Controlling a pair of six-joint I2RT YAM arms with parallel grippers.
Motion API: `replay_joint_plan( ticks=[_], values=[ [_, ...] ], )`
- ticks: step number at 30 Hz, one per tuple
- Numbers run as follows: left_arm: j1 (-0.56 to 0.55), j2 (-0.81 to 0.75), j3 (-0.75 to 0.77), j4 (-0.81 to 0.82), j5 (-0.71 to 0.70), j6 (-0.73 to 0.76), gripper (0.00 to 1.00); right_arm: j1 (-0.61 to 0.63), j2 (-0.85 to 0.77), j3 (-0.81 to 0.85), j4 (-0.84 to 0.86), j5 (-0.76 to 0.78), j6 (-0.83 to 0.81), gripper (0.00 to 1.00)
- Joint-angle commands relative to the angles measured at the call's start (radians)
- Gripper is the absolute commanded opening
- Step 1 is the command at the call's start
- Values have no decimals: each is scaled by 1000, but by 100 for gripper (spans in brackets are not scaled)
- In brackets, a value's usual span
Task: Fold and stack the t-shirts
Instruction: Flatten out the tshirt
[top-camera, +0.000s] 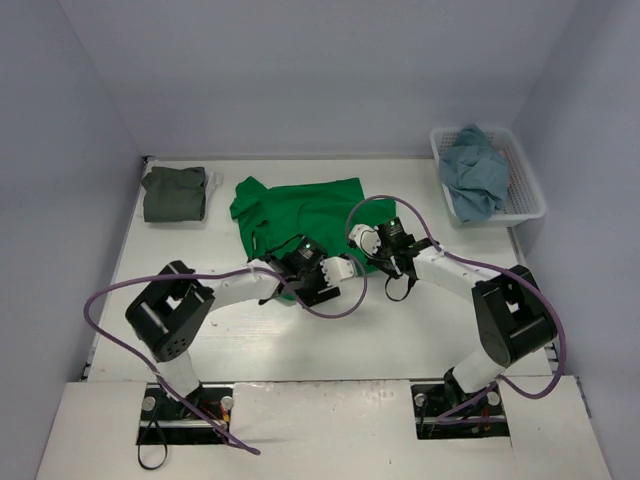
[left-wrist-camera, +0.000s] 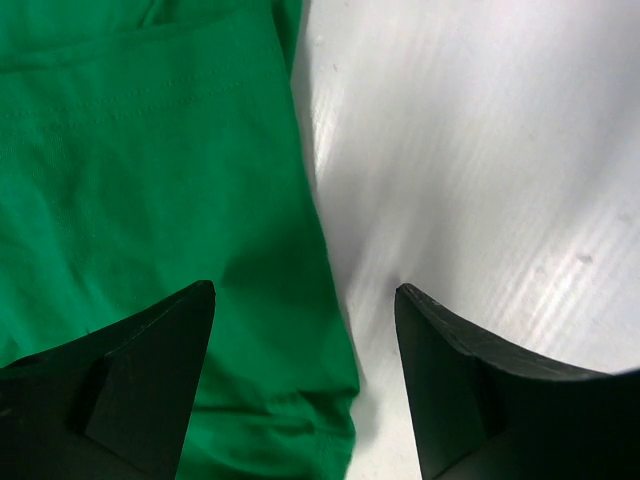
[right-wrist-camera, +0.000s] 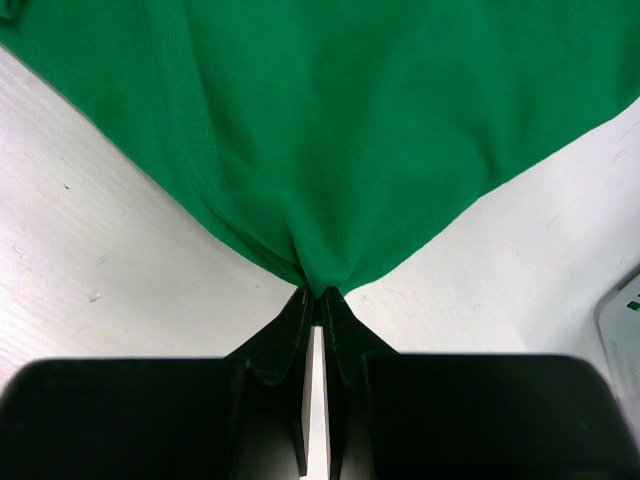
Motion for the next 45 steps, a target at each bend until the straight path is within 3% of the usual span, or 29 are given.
replay_joint_plan(
  ticks=[1,8,17,25,34,45],
  values=[
    [-9,29,105,-35,-50,-16,67,-8,-34,14,16,-7,4,0],
    [-10,108,196,-153,-19,-14,59,-8,-48,9,11,-36,5,0],
    [-10,137,230,-209,-8,-16,20,-8,-66,-3,11,-35,4,0],
    [-7,102,196,-195,-54,-8,0,-8,-77,-14,11,-35,10,0],
    [47,-81,188,-175,-111,10,0,-17,-123,-25,4,-19,11,0],
    [250,-312,201,-190,-94,-2,0,-66,-218,4,-16,-7,34,0]
  ],
)
